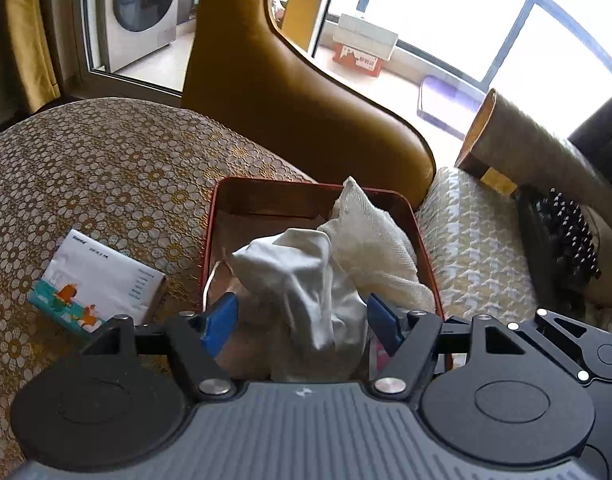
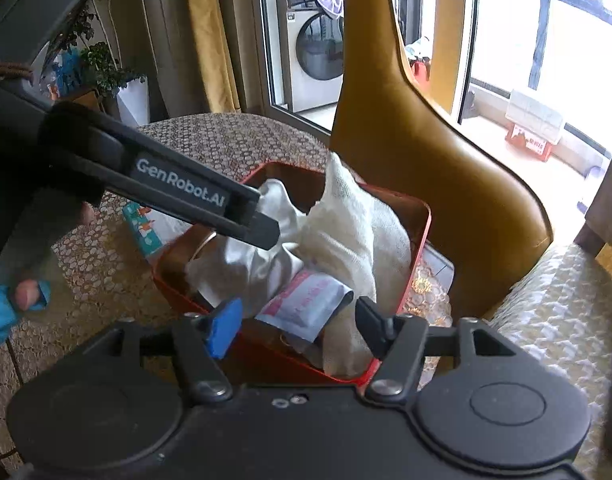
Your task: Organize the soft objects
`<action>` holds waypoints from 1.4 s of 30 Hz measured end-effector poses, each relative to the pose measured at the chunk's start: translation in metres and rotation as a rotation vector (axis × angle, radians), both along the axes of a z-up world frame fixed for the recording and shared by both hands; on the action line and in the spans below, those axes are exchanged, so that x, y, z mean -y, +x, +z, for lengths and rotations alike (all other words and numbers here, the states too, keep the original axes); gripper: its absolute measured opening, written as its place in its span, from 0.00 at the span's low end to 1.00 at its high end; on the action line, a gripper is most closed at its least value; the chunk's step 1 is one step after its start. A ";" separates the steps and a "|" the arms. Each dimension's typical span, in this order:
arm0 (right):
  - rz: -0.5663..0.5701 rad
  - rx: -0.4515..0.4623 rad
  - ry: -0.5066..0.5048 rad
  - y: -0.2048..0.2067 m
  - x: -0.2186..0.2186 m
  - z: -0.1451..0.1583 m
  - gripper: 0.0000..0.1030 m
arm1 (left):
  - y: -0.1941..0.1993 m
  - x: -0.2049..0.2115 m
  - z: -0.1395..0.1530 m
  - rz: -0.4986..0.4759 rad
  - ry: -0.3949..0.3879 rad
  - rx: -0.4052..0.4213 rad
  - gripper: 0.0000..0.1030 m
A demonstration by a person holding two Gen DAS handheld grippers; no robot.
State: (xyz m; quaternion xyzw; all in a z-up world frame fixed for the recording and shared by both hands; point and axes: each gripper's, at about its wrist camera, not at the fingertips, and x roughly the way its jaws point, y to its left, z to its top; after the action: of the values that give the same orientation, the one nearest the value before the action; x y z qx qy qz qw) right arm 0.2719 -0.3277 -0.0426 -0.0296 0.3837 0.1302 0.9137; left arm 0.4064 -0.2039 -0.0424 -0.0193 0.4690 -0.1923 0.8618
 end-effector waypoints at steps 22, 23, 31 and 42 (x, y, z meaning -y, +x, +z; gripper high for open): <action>-0.005 0.221 0.123 -0.092 0.007 0.058 0.80 | -0.129 -0.051 0.056 -0.028 0.041 0.292 0.69; -0.007 0.235 0.127 -0.095 0.007 0.061 0.81 | -0.136 -0.052 0.058 -0.029 0.044 0.304 0.69; -0.018 0.309 0.142 -0.121 -0.006 0.063 0.85 | -0.187 -0.065 0.065 -0.033 0.077 0.383 0.75; -0.031 0.342 0.200 -0.150 -0.016 0.061 0.99 | -0.233 -0.088 0.064 0.002 0.018 0.420 0.91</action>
State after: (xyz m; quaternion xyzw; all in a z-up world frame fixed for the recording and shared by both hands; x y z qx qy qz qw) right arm 0.1216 -0.3120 0.0180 0.0457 0.2085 0.1465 0.9659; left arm 0.1731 -0.1159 0.0216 0.0284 0.2810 -0.1872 0.9409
